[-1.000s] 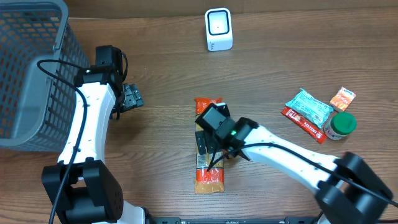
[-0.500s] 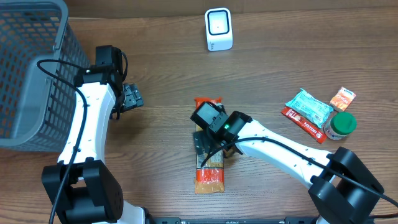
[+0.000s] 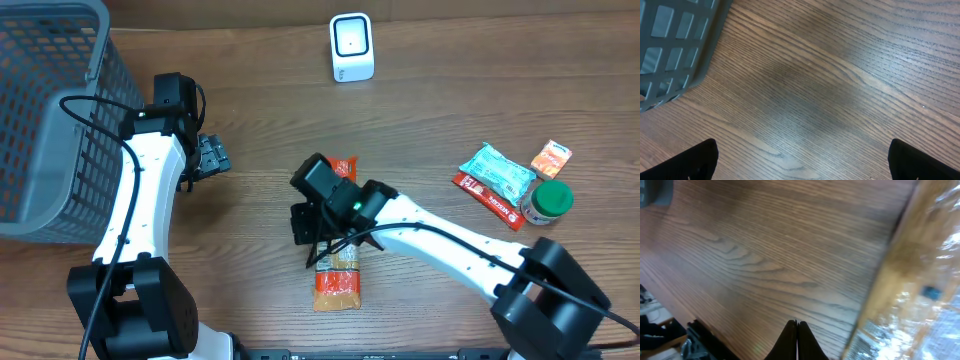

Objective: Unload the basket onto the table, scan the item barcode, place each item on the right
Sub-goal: 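Lower the right gripper and grasp the pasta pack, then lift the pasta pack with the right gripper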

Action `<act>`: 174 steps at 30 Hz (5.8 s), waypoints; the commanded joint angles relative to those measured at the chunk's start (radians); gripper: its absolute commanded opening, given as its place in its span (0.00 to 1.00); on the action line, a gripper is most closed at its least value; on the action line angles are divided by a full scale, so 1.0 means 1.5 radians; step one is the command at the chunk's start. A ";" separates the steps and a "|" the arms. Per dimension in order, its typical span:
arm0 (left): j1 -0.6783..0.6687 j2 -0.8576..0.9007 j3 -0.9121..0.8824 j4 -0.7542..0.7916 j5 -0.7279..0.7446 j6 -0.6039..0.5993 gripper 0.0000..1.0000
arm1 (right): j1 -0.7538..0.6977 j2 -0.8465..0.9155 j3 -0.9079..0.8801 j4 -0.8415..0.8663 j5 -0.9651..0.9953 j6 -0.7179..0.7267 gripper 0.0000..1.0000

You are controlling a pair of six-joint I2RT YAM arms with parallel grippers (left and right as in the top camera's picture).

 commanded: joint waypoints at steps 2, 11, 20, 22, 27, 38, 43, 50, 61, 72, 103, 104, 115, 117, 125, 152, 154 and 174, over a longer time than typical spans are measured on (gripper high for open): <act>-0.002 -0.013 0.012 0.000 -0.004 0.017 1.00 | 0.020 0.065 -0.018 0.003 -0.008 0.069 0.04; -0.002 -0.013 0.012 0.000 -0.004 0.017 1.00 | -0.028 0.094 0.007 -0.177 -0.022 0.064 0.04; -0.002 -0.013 0.012 0.000 -0.004 0.017 1.00 | -0.107 0.094 0.010 -0.317 0.097 -0.041 0.04; -0.002 -0.013 0.012 0.000 -0.004 0.017 1.00 | -0.117 0.094 0.012 -0.313 0.097 -0.081 0.04; -0.002 -0.013 0.012 0.000 -0.004 0.017 1.00 | -0.128 0.092 0.076 -0.358 0.002 -0.249 0.04; -0.003 -0.013 0.012 0.000 -0.004 0.017 1.00 | -0.127 0.055 0.227 -0.434 0.138 -0.385 1.00; -0.003 -0.013 0.012 0.000 -0.004 0.017 1.00 | -0.131 0.056 0.227 -0.383 0.215 -0.385 1.00; -0.003 -0.013 0.012 0.000 -0.004 0.017 1.00 | -0.122 0.057 0.226 -0.392 0.165 -0.538 0.99; -0.003 -0.013 0.012 0.000 -0.004 0.017 1.00 | -0.081 0.069 0.137 -0.275 0.228 -0.575 1.00; -0.003 -0.013 0.012 0.000 -0.004 0.017 1.00 | -0.082 0.072 -0.021 -0.113 0.235 -0.589 1.00; -0.005 -0.013 0.012 0.000 -0.004 0.017 1.00 | -0.122 0.072 -0.017 -0.059 0.237 -0.590 1.00; -0.005 -0.013 0.012 0.000 -0.004 0.017 1.00 | -0.122 0.072 -0.023 -0.055 0.219 -0.593 1.00; -0.005 -0.013 0.012 0.000 -0.004 0.017 1.00 | -0.122 0.072 -0.073 -0.045 0.188 -0.545 0.56; -0.005 -0.013 0.012 0.000 -0.004 0.017 1.00 | -0.125 0.072 -0.073 -0.038 0.194 -0.514 0.52; -0.005 -0.013 0.012 0.000 -0.004 0.017 1.00 | -0.155 0.072 -0.071 -0.012 0.336 -0.459 0.70; -0.005 -0.013 0.012 0.000 -0.004 0.017 1.00 | -0.207 0.116 0.031 -0.125 0.149 -0.464 0.97; -0.005 -0.013 0.012 0.000 -0.004 0.017 1.00 | -0.207 0.132 0.031 -0.124 0.142 -0.465 0.94; -0.005 -0.013 0.012 0.000 -0.004 0.017 1.00 | -0.191 0.124 0.033 -0.153 0.136 -0.468 0.14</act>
